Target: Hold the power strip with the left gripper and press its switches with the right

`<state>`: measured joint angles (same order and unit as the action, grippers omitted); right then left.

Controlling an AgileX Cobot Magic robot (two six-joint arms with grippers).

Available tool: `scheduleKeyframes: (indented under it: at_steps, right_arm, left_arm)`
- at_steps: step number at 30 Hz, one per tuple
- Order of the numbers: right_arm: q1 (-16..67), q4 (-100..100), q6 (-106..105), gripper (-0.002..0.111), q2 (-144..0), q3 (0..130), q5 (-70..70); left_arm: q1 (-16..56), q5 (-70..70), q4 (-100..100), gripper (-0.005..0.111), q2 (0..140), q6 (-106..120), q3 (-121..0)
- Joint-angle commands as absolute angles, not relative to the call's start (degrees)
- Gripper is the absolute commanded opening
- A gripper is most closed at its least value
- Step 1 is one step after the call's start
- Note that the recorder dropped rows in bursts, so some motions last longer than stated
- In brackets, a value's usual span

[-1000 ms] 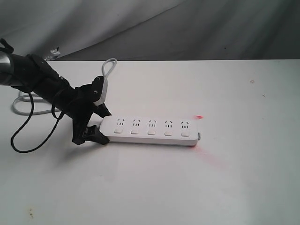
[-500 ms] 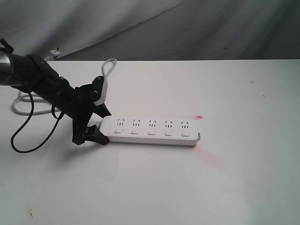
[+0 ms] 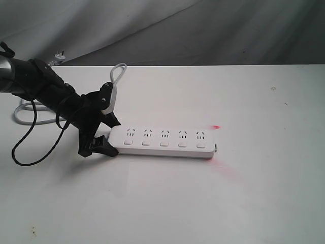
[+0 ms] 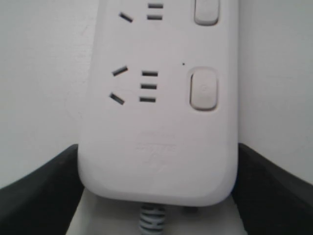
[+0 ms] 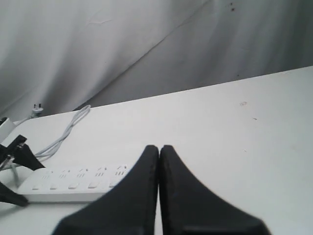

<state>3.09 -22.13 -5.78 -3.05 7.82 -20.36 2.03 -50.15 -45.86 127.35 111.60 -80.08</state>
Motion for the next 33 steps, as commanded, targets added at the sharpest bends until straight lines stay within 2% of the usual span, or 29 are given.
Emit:
scheduleKeyframes:
  at_steps: [1,13,20,28,33]
  right_arm:
    - [2.7,-17.5,-5.7,0.0,-8.6,16.8,-24.8]
    - [2.9,-14.1,-5.2,0.0,-37.0,38.7,-24.7]
    - [3.7,-11.3,-4.3,0.0,-48.6,45.1,-24.7]
    - [17.0,-8.9,-6.2,0.0,-58.6,45.5,-25.2]
    - [23.2,-15.8,-22.0,0.0,-66.6,49.9,-33.2]
  left_arm:
    - [2.3,-51.2,-46.5,0.055,127.6,111.4,-80.3]
    - [2.3,-51.2,-46.5,0.055,127.6,111.4,-80.3]
    - [2.3,-51.2,-46.5,0.055,127.6,111.4,-80.3]
    - [2.3,-51.2,-46.5,0.055,127.6,111.4,-80.3]
    - [2.3,-51.2,-46.5,0.055,127.6,111.4,-80.3]
